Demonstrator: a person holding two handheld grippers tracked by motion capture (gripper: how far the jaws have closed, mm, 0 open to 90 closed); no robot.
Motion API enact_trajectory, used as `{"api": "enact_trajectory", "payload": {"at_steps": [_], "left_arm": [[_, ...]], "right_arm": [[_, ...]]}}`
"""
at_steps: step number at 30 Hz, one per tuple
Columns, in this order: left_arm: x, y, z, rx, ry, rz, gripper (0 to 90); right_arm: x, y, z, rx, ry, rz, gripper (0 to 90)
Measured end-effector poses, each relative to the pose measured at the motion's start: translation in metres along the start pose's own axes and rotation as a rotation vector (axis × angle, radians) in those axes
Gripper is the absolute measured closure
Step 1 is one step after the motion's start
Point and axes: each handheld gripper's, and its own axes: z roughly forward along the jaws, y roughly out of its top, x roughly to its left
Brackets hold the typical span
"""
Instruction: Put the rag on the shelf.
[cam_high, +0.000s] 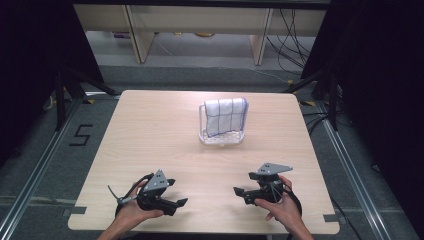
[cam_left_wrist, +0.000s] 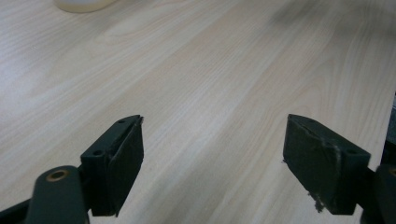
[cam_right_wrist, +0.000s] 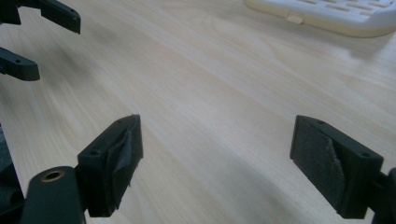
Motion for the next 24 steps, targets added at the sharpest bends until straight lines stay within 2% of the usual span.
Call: {"api": "enact_trajectory", "payload": {"at_steps": [1,3,4,6,7,8,9,10,12,13,15,17,18,20,21,24], "left_arm": [[0.000,-0.004,-0.001,0.024,0.016,0.023,18.2],[-0.001,-0.010,0.000,0.041,0.011,0.036,16.8],[-0.002,-0.011,0.001,0.031,0.004,0.015,15.2],[-0.005,-0.011,0.001,0.014,0.011,0.019,15.2],[-0.006,-0.011,0.001,0.008,0.016,0.023,15.1],[-0.006,-0.010,0.001,0.010,0.026,0.033,14.9],[-0.006,-0.011,0.001,0.011,0.021,0.026,14.9],[-0.006,-0.011,0.001,0.012,0.016,0.024,14.9],[-0.004,-0.011,0.000,0.045,0.029,0.054,14.9],[-0.006,-0.012,0.002,0.031,0.026,0.036,15.1],[-0.005,-0.012,0.002,0.037,0.019,0.041,15.3],[-0.004,-0.012,0.002,0.051,0.023,0.063,15.3],[-0.004,-0.012,0.002,0.052,0.022,0.064,15.3],[-0.005,-0.012,0.002,0.055,0.017,0.064,15.3],[-0.007,-0.012,0.003,0.039,0.020,0.045,15.2],[-0.007,-0.012,0.003,0.041,0.021,0.051,15.0]], "right_arm": [[0.002,-0.002,0.001,0.002,0.007,0.017,16.7],[0.005,-0.006,0.000,0.013,0.005,-0.004,16.6],[0.005,-0.009,0.002,0.007,0.032,-0.017,16.5],[0.009,-0.012,0.001,0.019,0.030,-0.020,16.4],[0.010,-0.013,0.000,0.018,0.014,-0.030,16.4],[0.011,-0.013,0.000,0.022,0.019,-0.027,16.4],[0.011,-0.014,0.001,0.013,0.026,-0.034,16.3],[0.012,-0.014,0.000,0.013,0.009,-0.035,16.3],[0.012,-0.015,0.001,0.013,0.027,-0.042,16.3],[0.014,-0.015,0.000,0.014,0.004,-0.043,16.3],[0.013,-0.015,0.001,0.015,0.032,-0.052,16.3],[0.014,-0.015,0.002,0.008,0.012,-0.045,16.3],[0.014,-0.015,0.001,0.015,-0.002,-0.048,16.3],[0.014,-0.015,0.002,0.023,-0.001,-0.053,16.3],[0.014,-0.016,0.002,0.021,-0.006,-0.048,16.3],[0.013,-0.015,0.003,0.021,0.002,-0.063,16.3]]}}
